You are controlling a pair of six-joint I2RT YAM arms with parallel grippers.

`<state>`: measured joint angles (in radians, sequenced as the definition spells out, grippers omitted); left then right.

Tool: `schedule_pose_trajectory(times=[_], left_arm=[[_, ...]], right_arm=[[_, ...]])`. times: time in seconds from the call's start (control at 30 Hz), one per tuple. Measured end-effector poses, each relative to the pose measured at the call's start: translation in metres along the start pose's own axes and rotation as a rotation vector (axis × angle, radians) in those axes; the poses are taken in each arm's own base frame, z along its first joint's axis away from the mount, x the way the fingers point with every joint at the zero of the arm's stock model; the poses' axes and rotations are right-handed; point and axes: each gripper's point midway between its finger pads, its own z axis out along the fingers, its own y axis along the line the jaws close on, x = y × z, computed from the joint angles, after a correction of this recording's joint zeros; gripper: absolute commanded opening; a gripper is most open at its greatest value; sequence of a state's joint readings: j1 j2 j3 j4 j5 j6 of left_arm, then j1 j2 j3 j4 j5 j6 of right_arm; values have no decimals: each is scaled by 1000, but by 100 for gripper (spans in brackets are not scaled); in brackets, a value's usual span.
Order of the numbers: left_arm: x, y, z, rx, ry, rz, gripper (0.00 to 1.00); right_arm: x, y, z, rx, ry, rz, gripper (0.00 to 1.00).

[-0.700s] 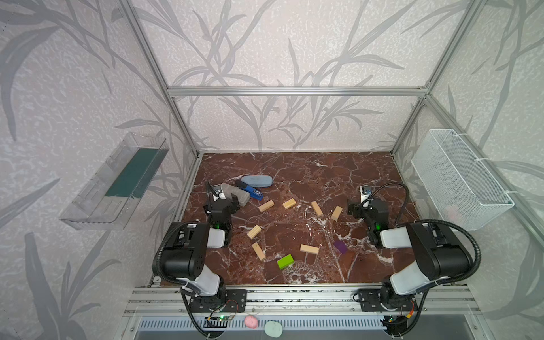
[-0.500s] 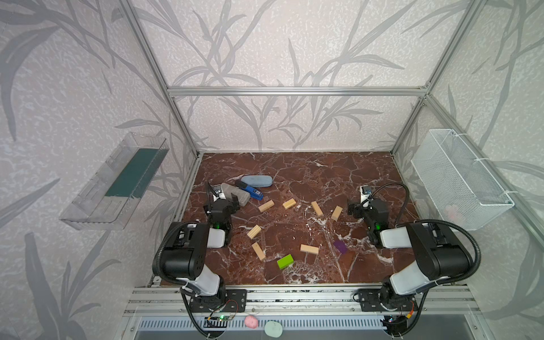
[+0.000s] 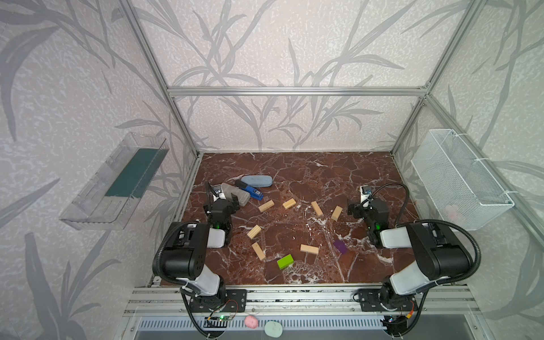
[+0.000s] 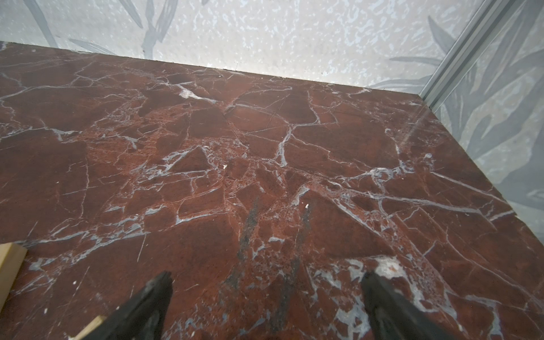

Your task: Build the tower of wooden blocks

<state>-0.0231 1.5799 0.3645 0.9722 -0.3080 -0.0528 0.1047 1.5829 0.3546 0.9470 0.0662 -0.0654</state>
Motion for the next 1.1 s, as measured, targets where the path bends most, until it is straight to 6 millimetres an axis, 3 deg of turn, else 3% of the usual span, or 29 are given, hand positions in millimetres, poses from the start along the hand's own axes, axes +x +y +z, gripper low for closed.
schedule_pose_trajectory(times=[0.47,0.73,0.97,1.1], left_arm=[[0,0,0,0,0,0,99],[-2,1,-4,4,-7,-2,99],[-28,4,-20,17,-73,-27,99],[-39,5,-29,30,-84,-34,99]], right_arm=[[-1,2,0,-1,-2,-12,99],[-13,9,-5,55,-64,-51,99],[-12,-4,-13,133,-69,-50,99],[-37,-8,-27,142,-105,-43,99]])
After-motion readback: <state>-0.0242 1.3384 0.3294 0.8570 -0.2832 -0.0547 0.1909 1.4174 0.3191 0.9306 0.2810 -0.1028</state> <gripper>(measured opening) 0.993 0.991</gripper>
